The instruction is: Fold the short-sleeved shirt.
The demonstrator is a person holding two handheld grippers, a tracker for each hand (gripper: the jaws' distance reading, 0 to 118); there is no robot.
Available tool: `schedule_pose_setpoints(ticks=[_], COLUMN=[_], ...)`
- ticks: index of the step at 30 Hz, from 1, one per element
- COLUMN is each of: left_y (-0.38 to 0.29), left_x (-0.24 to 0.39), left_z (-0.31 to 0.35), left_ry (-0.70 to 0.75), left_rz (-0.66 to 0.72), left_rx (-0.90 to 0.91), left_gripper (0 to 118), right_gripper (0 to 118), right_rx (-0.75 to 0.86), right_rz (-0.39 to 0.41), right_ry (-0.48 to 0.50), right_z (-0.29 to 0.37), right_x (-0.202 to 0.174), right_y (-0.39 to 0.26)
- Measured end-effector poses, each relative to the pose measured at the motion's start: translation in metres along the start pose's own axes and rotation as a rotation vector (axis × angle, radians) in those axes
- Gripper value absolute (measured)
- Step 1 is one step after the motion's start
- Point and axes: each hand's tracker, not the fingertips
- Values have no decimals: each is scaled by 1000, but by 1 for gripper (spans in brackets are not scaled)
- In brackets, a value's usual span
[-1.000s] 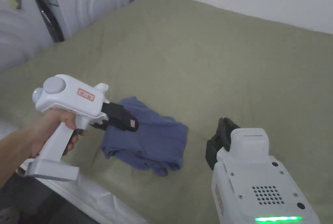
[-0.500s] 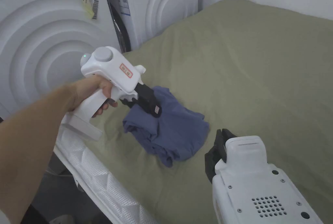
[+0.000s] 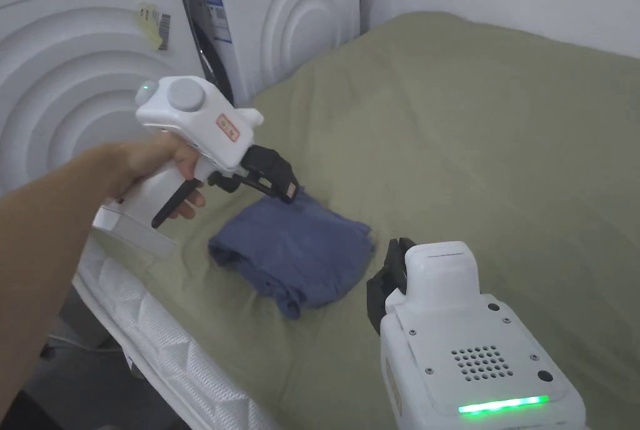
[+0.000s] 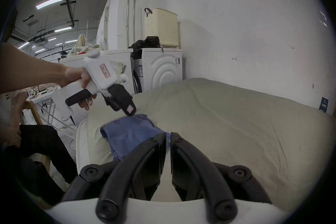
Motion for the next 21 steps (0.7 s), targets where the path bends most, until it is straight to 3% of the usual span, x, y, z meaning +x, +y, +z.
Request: schedule_pose_setpoints(ticks=[5,7,8,9,10,12,18,21], left_y=[-20,-40,-46,-55,-57,-73,-161,-197], left_x=[52,104,124,152,166,225,433,520], left_z=[65,88,93,96,94,88,66,60], left_ry=[77,41,-13,-51,-70,-92,-383,-412], left_rz=[-31,-45,-48,-66,-92,-157,-292,-316], left_rx=[216,324,355,361,386,401,416,494], left_gripper=[116,103,74,34,1,1,1,1], right_gripper=[11,11,11,11,11,11,11,11], right_rx=[14,42,54,70,84,113,171,170], right_rz=[-38,-23,-24,-31,-49,-85,-84,-25], right_ry=[-19,-34,-45,-69,-94,-143,-359,-495], right_z=[44,74,89,107,128,171,316,382], right_x=[18,30,36,45,55,79,160,195], right_y=[14,22,25,28,31,34,27,17])
